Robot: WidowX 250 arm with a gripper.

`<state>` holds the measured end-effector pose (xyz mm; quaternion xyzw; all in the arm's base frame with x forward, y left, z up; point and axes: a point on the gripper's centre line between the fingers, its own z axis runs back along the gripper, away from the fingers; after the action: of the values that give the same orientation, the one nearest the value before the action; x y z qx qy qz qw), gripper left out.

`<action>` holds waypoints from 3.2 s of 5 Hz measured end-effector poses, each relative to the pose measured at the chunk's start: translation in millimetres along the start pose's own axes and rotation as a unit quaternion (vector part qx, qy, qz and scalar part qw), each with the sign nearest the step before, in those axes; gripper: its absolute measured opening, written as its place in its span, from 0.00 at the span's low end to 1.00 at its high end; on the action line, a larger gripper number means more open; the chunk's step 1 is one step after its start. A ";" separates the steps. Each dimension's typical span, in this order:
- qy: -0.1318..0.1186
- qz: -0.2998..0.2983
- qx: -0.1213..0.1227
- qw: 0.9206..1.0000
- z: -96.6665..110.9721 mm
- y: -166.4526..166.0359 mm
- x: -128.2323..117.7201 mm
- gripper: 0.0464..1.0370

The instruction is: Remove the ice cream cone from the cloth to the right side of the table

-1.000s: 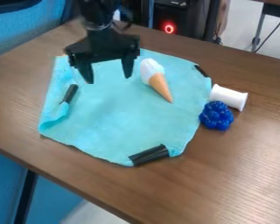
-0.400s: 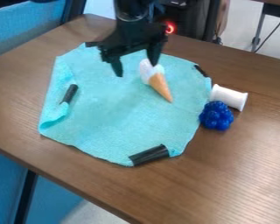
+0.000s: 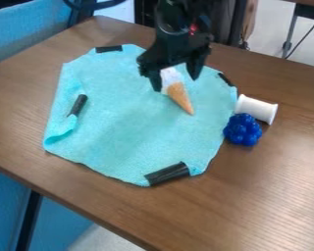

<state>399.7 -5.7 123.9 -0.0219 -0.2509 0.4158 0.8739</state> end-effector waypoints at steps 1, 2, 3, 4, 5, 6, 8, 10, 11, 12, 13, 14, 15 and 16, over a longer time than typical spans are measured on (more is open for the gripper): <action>-0.012 -0.007 -0.001 1.000 -6.2 -13.8 -13.0 0.96; -0.015 -0.017 0.003 1.000 -16.5 -25.0 -19.8 0.93; -0.022 -0.020 0.010 1.000 -22.2 -27.8 -22.2 0.66; -0.021 -0.022 0.022 0.999 -29.5 -27.1 -24.9 0.36; -0.020 -0.016 0.026 0.999 -28.9 -26.1 -24.8 0.31; -0.013 -0.016 0.024 0.999 -26.2 -28.9 -24.2 0.31; 0.001 -0.054 -0.045 0.998 24.5 -51.2 -27.7 0.31; 0.046 -0.193 -0.094 0.975 66.7 -40.9 -90.4 0.31; 0.064 -0.258 -0.115 0.957 80.8 -27.7 -122.6 0.31; 0.084 -0.309 -0.119 0.940 82.6 -11.9 -155.2 0.31; 0.107 -0.341 -0.127 0.925 84.5 -2.3 -169.5 0.31; 0.122 -0.355 -0.129 0.918 78.5 0.1 -177.3 0.31; 0.135 -0.367 -0.116 0.913 59.3 3.4 -187.1 0.31; 0.144 -0.365 -0.117 0.912 51.3 2.5 -190.7 0.36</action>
<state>273.7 -153.5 87.9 -0.0904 -0.1602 0.0279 0.9825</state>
